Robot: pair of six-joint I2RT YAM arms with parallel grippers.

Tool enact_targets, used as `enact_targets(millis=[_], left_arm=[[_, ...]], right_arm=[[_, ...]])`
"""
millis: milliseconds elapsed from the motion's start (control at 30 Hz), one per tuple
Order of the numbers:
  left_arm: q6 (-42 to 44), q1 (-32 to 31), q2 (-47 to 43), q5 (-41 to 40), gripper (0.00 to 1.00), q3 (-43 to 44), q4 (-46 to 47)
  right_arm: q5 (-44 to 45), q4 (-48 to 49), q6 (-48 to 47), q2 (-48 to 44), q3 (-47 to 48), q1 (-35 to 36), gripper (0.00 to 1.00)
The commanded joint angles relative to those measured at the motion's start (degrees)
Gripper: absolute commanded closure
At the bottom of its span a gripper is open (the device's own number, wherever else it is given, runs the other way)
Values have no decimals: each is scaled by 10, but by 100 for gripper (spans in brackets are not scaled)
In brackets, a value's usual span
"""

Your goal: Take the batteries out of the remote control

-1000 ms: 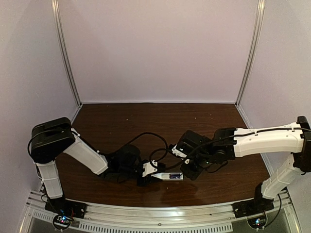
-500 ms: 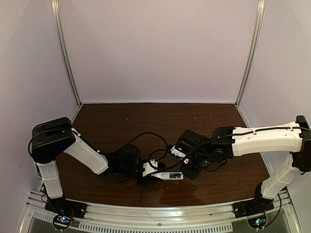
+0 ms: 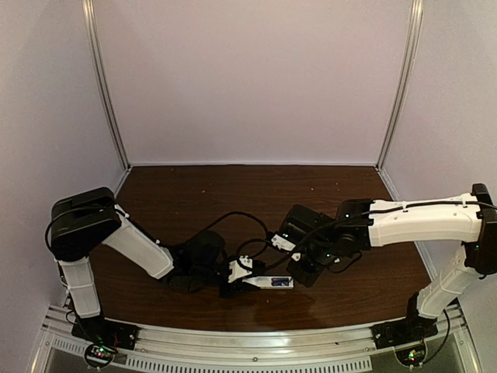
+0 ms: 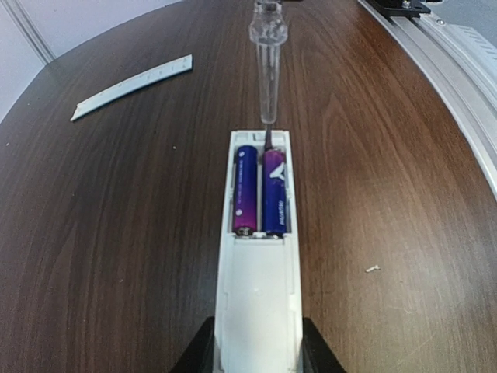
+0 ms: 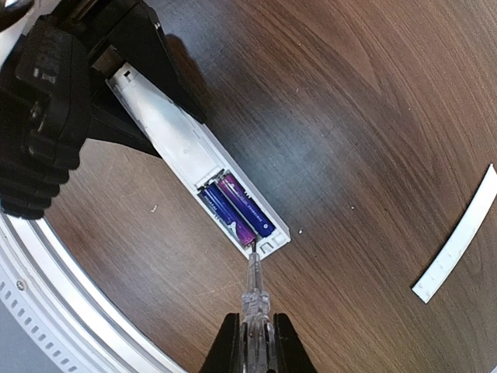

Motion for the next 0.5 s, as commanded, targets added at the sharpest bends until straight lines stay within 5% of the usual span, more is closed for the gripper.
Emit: enact_targets(millis=[0, 467], left_arm=[[8, 0, 13, -2, 100, 6, -7], [8, 1, 14, 2, 100, 4, -1]], right_arm=[[-25, 26, 1, 10, -6, 1, 100], [-59, 111, 20, -43, -86, -7, 100]])
